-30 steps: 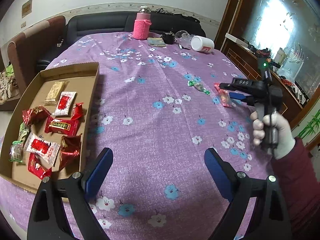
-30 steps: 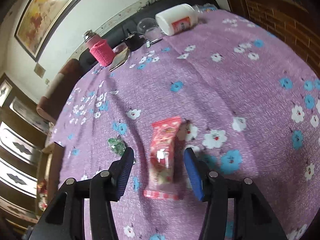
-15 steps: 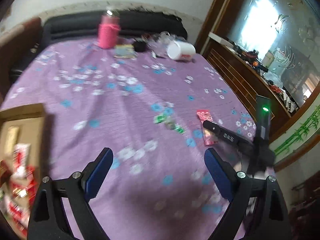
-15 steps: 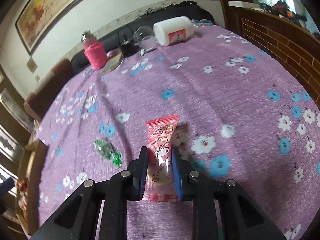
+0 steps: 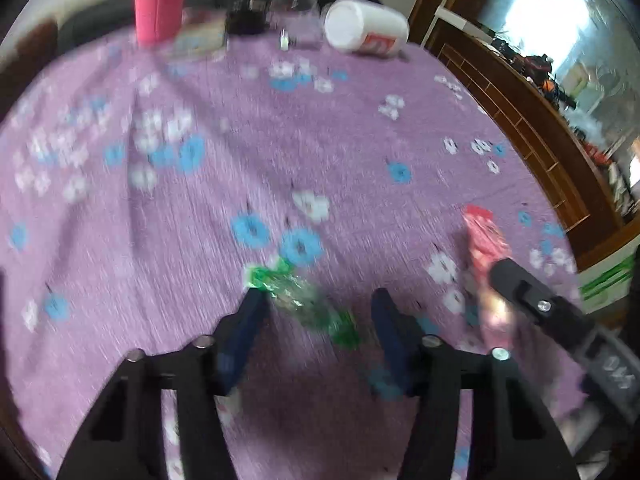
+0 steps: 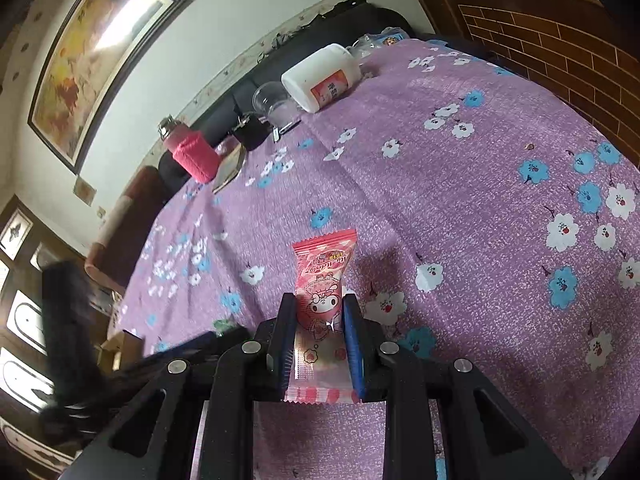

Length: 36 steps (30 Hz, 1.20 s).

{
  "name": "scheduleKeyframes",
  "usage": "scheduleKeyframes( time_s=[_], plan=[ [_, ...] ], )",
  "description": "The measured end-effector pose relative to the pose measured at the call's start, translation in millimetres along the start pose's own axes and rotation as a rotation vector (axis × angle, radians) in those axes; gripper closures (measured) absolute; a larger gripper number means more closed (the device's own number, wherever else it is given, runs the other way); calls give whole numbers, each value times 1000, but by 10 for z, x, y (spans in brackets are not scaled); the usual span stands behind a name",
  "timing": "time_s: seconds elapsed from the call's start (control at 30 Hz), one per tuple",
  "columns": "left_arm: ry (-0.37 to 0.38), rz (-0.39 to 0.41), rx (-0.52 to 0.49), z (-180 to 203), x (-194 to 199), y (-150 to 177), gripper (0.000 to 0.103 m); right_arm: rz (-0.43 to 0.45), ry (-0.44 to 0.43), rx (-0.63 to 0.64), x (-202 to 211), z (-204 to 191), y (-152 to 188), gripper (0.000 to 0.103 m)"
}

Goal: Organize snacks
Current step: 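Grasp the pink cartoon packet with right tool while left tool grasps green sweet, then carry both snacks into the cardboard tray and open both tools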

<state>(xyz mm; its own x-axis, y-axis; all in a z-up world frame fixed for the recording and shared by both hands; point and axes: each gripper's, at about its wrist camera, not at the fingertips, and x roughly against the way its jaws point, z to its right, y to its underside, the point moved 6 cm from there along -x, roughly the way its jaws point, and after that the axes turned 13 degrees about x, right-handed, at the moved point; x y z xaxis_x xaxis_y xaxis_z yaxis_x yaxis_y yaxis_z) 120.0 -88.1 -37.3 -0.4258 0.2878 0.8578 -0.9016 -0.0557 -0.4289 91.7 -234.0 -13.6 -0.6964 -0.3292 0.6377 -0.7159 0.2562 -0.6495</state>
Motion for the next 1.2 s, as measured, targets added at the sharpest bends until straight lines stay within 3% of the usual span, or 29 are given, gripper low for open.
scheduleKeyframes(
  time_s=[0.03, 0.07, 0.27, 0.43, 0.6, 0.8, 0.97, 1.1, 1.2],
  plan=[
    [-7, -6, -20, 25, -26, 2, 74, 2, -1, -5, 6, 9, -4, 79],
    [-8, 1, -28, 29, -23, -6, 81, 4, -3, -10, 12, 12, -4, 79],
    [5, 45, -105, 52, 80, 93, 82, 8, -3, -9, 19, 20, -3, 79],
    [67, 67, -61, -43, 278, 130, 82, 22, -16, 0, 31, -14, -9, 79],
    [134, 119, 2, -304, 773, 249, 82, 42, -35, 17, 39, -60, -24, 79],
    [148, 237, 120, -1042, 1610, 495, 82, 40, -32, 9, -5, -52, 32, 79],
    [86, 363, 260, -1959, 2286, 773, 81, 15, -30, 3, -85, -106, 149, 79],
    [24, 417, 368, -2656, 2617, 983, 81, -7, -28, 36, -81, -381, 234, 79],
    [-7, 431, 435, -3079, 2714, 1141, 81, -22, -90, 94, -11, -853, 333, 79]
  ],
)
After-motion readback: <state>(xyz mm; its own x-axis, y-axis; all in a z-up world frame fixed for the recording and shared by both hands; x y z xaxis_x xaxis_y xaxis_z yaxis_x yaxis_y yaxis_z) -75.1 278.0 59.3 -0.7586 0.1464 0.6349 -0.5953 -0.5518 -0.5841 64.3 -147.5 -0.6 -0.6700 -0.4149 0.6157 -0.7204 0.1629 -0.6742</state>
